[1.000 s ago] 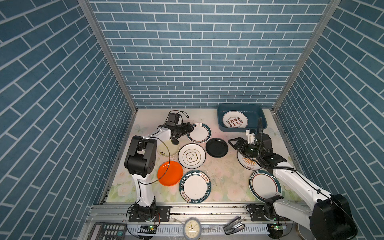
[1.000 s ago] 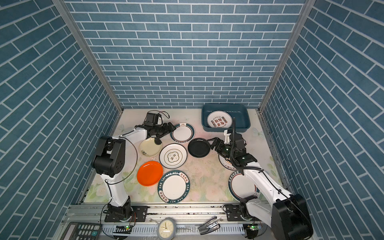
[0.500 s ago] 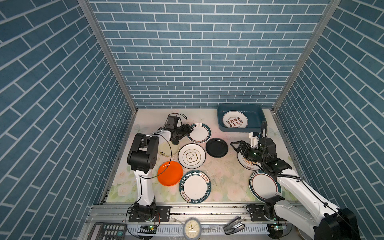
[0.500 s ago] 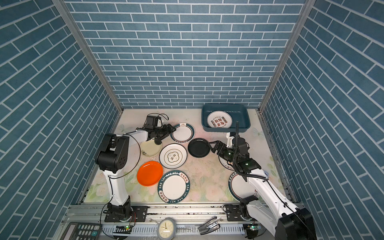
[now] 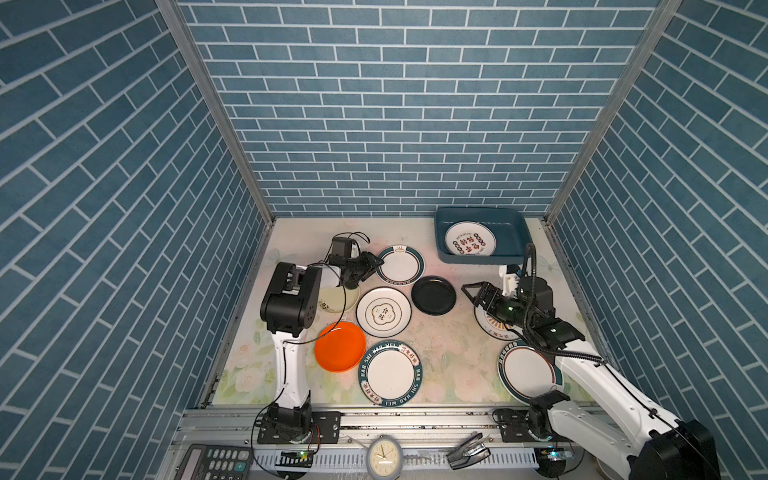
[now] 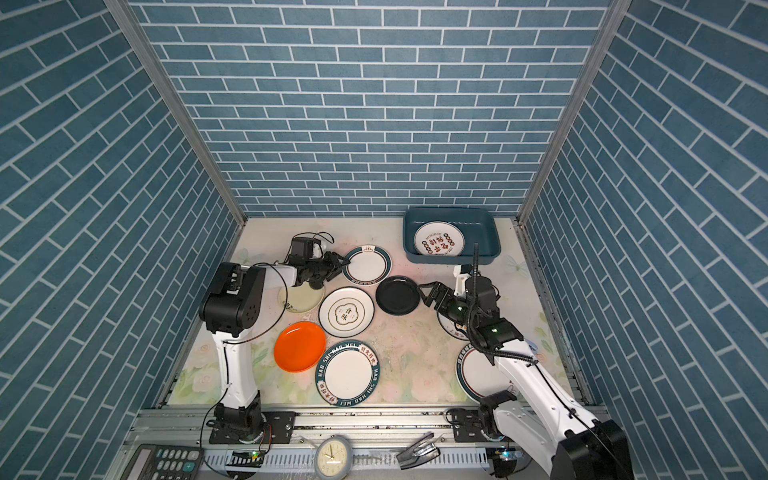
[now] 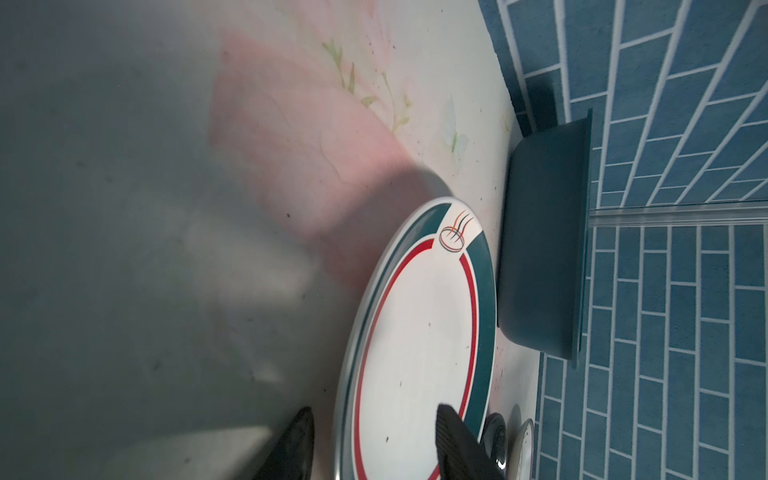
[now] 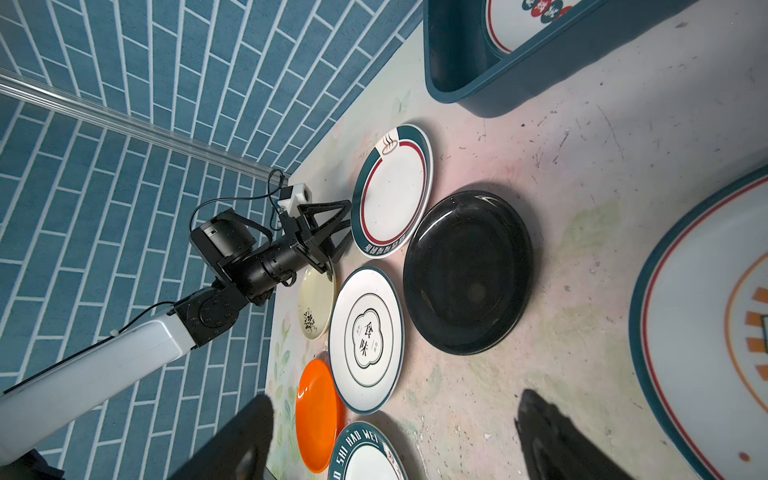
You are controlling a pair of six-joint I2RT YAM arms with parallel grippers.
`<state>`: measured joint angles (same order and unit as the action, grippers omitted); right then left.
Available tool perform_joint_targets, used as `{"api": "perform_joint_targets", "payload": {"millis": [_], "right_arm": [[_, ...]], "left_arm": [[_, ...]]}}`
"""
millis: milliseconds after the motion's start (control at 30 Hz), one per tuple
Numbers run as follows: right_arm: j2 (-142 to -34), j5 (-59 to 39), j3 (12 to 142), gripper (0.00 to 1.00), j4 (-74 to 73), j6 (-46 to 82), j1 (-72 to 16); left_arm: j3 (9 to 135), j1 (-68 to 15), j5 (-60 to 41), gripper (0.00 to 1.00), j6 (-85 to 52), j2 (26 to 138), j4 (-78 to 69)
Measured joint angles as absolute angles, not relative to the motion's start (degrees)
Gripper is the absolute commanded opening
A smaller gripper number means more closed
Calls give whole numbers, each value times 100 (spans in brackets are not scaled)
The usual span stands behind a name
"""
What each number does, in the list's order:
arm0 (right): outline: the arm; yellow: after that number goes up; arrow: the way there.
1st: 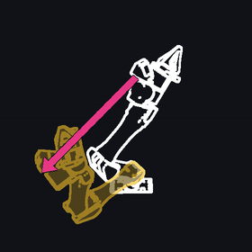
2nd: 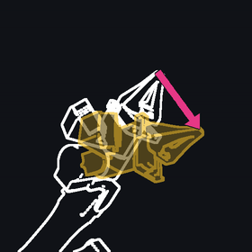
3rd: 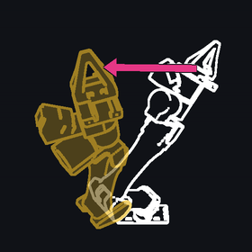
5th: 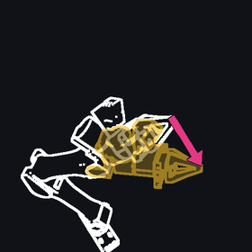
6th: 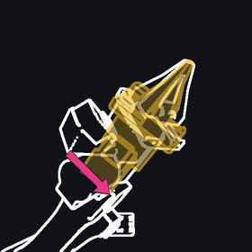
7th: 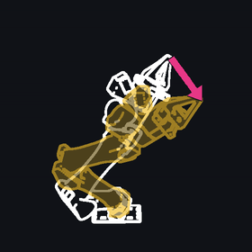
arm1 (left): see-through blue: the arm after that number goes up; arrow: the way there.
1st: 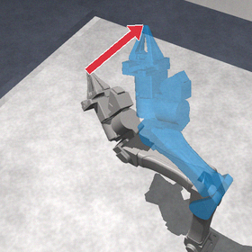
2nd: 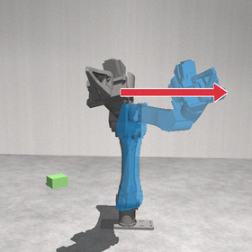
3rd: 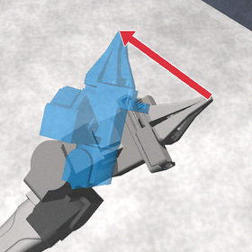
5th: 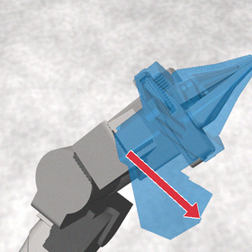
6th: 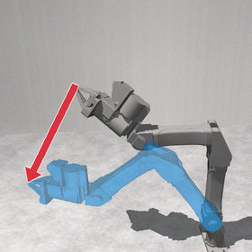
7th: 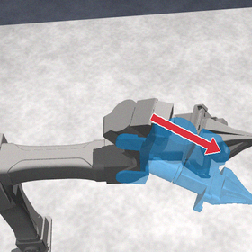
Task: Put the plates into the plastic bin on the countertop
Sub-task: 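Carry the upright plate to table center with left gripper while right gripper approaches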
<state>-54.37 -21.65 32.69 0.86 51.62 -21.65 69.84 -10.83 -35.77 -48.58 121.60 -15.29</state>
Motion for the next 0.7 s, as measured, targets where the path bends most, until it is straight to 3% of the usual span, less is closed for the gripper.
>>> {"api": "perform_joint_targets", "payload": {"millis": [67,233,333,700], "right_arm": [[-5437,-2158,3269,92,86,5162,-2165],[-5437,-2123,3269,92,89,5162,-2165],[-5437,-2117,3269,92,91,5162,-2165],[-5437,-2053,3273,92,292,5096,-2165]], "left_arm": [[6984,-1083,-3568,43,-4869,12160,-1514],[6991,-1083,-3546,15,-4869,12162,-1413],[7000,-1083,-3505,4,-4840,12167,-1372],[7022,-1083,-3520,0,-4864,12162,-1448]]}}
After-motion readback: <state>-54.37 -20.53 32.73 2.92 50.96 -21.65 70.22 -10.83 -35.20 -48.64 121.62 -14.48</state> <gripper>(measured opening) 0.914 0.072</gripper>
